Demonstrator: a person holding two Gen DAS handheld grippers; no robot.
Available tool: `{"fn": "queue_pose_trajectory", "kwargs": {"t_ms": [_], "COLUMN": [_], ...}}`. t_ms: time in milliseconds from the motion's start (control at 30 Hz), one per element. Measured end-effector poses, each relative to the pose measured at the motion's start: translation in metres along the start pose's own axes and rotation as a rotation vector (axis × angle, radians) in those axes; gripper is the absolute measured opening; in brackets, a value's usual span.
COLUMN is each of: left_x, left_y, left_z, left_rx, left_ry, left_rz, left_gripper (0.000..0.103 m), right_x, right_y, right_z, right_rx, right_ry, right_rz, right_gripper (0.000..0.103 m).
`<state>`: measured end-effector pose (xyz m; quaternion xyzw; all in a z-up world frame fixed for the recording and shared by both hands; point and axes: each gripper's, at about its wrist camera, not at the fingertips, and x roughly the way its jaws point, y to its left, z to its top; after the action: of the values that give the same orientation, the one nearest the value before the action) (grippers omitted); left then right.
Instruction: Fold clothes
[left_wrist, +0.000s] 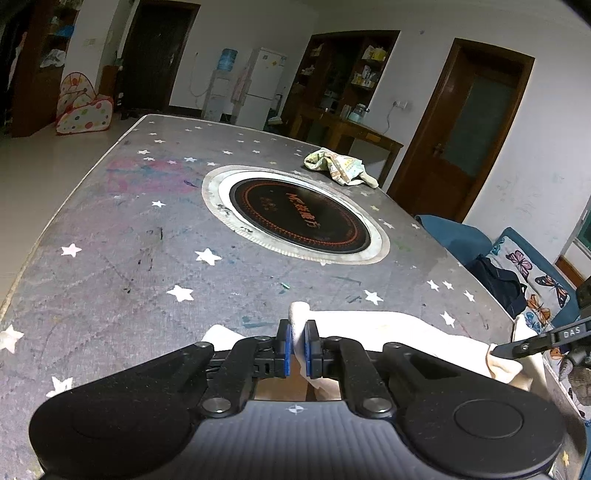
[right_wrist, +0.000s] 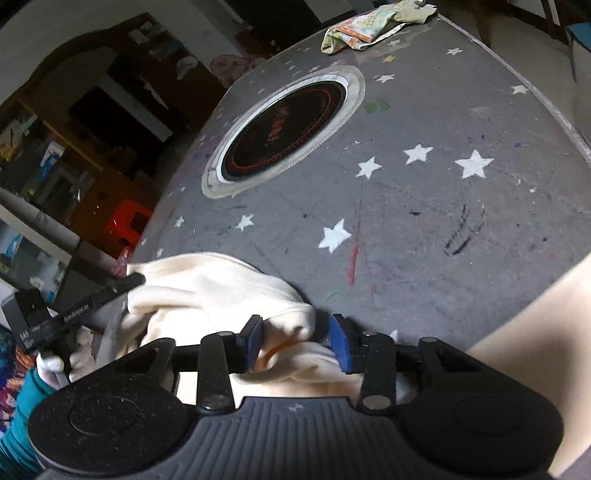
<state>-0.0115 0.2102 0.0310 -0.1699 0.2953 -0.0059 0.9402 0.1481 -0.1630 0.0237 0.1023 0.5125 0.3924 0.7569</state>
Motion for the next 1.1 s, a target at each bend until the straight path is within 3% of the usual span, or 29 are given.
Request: {"fn": "queue_pose_trajectory", "kwargs": {"t_ms": [33, 67, 167, 267, 367, 467, 533, 667, 833, 1100], "left_x": [0.000, 0.000, 0.003, 0.005, 0.009, 0.017, 0.026, 0.054, 0.074, 0.090], "left_y": [0.000, 0.000, -0.001, -0.002, -0.002, -0.003, -0.004, -0.006, 0.000, 0.010], "left_z": [0.000, 0.000, 0.008, 0.016, 0.031, 0.044, 0.051, 0.052, 0.049, 0.052], "left_rx": [0.001, 0.001, 0.011, 0.021, 0.025, 0.021, 0.021, 0.065, 0.079, 0.097], "left_ry": [0.000, 0.000, -0.009, -0.018, -0.050, -0.073, -0.072, -0.016, 0.020, 0.039], "left_rz": [0.000, 0.001, 0.016, 0.031, 0.050, 0.062, 0.072, 0.124, 0.172, 0.231], "left_gripper": [0.008, 0.008, 0.008, 0.008, 0.008, 0.008, 0.008, 0.008, 0.008, 0.007], "right_x": [0.002, 0.004, 0.010, 0.008, -0.002, -0.006, 0.004, 0.024, 0.041, 0.080], "right_y": [0.000, 0.003, 0.015, 0.030, 0.048, 0.060, 0.056, 0.048, 0.055, 0.059], "right_z": [0.001, 0.003, 0.011, 0.027, 0.046, 0.055, 0.062, 0.065, 0.052, 0.050], "right_rx": [0.000, -0.015, -0.086, -0.173, -0.268, -0.385, -0.378, -0.383, -0.442, -0.496], "right_ry": [-0.001, -0.001, -0.027, -0.111, -0.248, -0.386, -0.377, -0.343, -0.267, -0.187], "right_rz": [0.003, 0.006, -0.022, -0.055, -0.104, -0.206, -0.251, -0.313, -0.268, -0.283], "right_gripper": [0.037, 0.026, 0.016, 0.014, 0.014, 0.017, 0.024, 0.024, 0.028, 0.034]}}
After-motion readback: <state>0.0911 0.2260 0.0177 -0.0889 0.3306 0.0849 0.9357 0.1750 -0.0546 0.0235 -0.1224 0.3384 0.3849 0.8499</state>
